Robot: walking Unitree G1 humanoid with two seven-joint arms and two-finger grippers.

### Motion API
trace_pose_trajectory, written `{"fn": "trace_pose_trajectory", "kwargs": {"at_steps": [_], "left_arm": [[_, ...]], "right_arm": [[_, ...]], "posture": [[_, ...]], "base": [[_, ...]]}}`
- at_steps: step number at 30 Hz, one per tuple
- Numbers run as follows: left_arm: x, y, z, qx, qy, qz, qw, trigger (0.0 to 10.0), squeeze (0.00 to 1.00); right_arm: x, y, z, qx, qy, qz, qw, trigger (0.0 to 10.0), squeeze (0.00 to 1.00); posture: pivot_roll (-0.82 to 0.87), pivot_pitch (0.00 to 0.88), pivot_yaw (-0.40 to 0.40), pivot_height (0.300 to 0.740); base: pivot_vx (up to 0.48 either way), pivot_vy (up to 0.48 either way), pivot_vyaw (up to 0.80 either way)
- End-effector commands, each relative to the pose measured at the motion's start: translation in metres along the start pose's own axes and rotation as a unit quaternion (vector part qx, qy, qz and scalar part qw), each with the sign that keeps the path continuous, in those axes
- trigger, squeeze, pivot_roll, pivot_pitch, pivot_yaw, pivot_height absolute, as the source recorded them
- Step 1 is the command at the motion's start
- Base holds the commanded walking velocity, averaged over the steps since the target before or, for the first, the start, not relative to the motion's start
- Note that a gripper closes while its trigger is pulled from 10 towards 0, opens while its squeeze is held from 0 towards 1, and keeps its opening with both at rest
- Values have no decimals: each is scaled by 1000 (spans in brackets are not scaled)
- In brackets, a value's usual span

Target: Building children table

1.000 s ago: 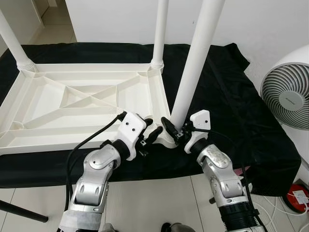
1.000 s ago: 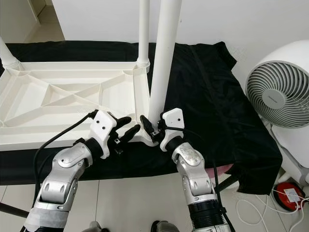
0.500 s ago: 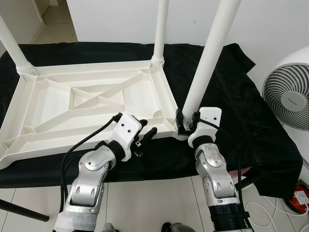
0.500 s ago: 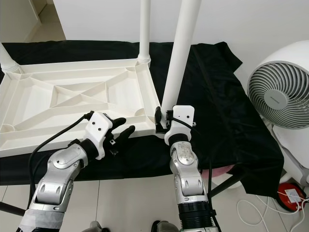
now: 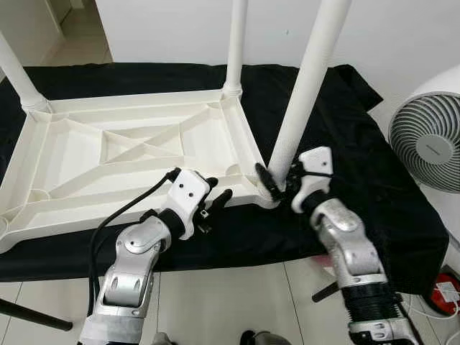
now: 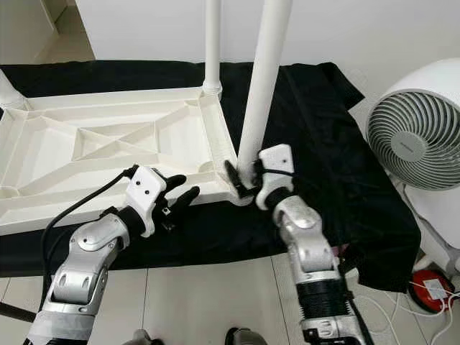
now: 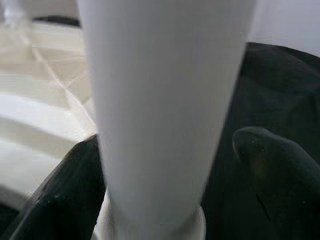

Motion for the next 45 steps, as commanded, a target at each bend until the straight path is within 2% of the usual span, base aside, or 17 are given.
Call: {"fn": "trace_pose_trajectory", "kwargs": {"at_steps": [1,4,5,7,8,11,20,21,23,24,28,30,34,38,42,43,45], "left_arm": [[0,-5,0,11,36,2,999,10000,0],[-5,-4,1,8,24,3,1000,10000,0],[-6,-3,1,7,23,2,1000,10000,0],[-7,-3,1,6,22,1,1000,10000,0],[-8,-3,2,5,21,1,1000,10000,0],[-10,-3,4,4,19,0,1000,10000,0],[-12,-5,4,5,19,-3,1000,10000,0],[-12,-5,4,6,19,-4,1000,10000,0],[-13,-5,4,6,20,-6,1000,10000,0],[-13,-5,4,6,21,-8,1000,10000,0],[-14,-4,3,6,23,-11,1000,10000,0],[-13,-4,3,5,26,-13,1000,10000,0],[-12,-4,3,6,29,-13,999,10000,0],[-10,-5,3,7,33,-14,999,10000,0],[-10,-5,4,6,30,-14,999,10000,0],[-12,-4,5,4,27,-13,1000,10000,0],[-12,-4,5,3,26,-12,1000,10000,0]], "right_arm": [[-3,-3,0,14,33,-21,999,10000,0],[-7,-10,0,46,78,-26,996,10000,0],[-6,-12,0,51,96,-25,994,5176,0],[-6,-14,0,54,111,-24,992,5176,0],[-4,-16,1,59,129,-21,990,0,0],[0,-24,4,76,165,-22,983,0,0],[-1,-27,8,71,178,-24,981,0,0],[-3,-27,8,69,167,-24,983,4667,0],[-4,-27,8,68,161,-25,984,4667,0],[-4,-26,8,63,150,-16,987,10000,0],[-3,-25,10,52,124,-1,991,10000,0],[-1,-27,12,47,72,13,996,10000,0],[3,-27,13,39,21,28,999,10000,0],[15,-34,10,45,-112,92,988,10000,0],[27,-34,7,40,-141,63,987,10000,0],[34,-36,4,40,-179,65,981,10000,0],[40,-36,3,38,-191,66,979,10000,0]], "posture": [[-120,82,-13,740],[-120,81,-13,740],[-120,81,-13,740],[-120,81,-13,740],[-116,78,-14,740],[-116,78,-14,740],[-101,83,-24,740],[-99,85,-23,740],[-99,85,-23,740],[-98,87,-22,740],[-97,91,-21,740],[-96,94,-22,740],[-97,93,-22,740],[-105,93,-20,740],[-105,93,-20,740],[-112,90,-23,740],[-112,90,-23,740]], "base": [[0,0,0],[0,0,0],[0,0,0],[0,0,0],[0,0,0],[0,0,0],[0,0,0],[0,0,0],[0,0,0],[0,0,0],[0,0,0],[0,0,0],[0,0,0],[0,0,0],[0,0,0],[0,0,0],[0,0,0]]}}
Point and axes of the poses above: a point about 5 cm out from each wrist's last joint towards the gripper, its own z axis pointing out of the wrist towards the gripper, its own y axis along the axis of the wrist's last joint, x = y × z, the point moved 2 cm from there along z, pointing out of the wrist towards the gripper, and after that the axes turned 8 degrees about z, right-handed, at the moved point
